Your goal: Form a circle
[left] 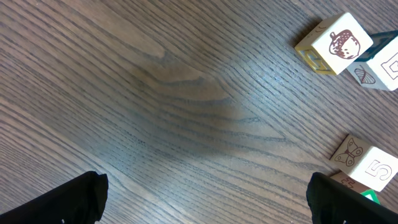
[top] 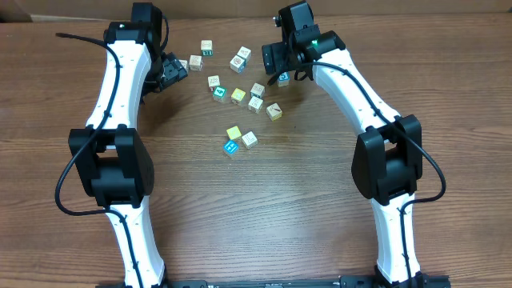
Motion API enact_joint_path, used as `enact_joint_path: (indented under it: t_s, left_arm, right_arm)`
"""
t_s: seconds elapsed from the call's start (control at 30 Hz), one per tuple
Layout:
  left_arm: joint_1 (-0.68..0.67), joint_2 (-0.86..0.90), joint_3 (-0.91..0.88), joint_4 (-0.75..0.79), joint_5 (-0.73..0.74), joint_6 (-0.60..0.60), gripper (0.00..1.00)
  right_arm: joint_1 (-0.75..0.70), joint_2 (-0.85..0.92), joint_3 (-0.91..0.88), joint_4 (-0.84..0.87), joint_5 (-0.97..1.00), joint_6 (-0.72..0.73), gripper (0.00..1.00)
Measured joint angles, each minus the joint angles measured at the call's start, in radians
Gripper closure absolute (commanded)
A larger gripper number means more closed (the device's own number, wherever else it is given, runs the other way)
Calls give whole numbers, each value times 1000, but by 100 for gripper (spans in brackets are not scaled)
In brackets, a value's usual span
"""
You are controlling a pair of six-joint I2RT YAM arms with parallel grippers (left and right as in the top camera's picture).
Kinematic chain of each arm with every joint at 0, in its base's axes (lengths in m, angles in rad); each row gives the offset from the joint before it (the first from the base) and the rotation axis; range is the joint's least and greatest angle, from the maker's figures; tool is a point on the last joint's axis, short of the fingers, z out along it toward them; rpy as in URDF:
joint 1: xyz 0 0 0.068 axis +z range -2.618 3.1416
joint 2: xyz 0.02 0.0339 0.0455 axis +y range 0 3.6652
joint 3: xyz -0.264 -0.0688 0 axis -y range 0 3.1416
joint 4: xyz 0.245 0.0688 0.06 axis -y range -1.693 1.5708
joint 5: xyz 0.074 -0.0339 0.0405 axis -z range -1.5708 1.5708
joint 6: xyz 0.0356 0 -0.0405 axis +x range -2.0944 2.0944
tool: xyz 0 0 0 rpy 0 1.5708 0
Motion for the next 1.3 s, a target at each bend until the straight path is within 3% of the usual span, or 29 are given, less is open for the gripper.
enact_joint_path:
  t_s: [0.1,0.4,0.57,0.77,1.3]
  left_arm:
    - [0,0,0,0,0,0,1]
    - [0,0,0,0,0,0,0]
    - [0,0,0,0,0,0,1]
    - [0,0,0,0,0,0,0]
    - [0,0,0,0,0,0,1]
  right_arm:
    - [0,0,-22,24,-2,-2,33]
    - [0,0,-181,181,-2,1,34]
    - [0,0,-238,254,-2,1,43]
    - [0,0,-283,321,-2,0,44]
    - [-6,0,-308,356,-2,0,56]
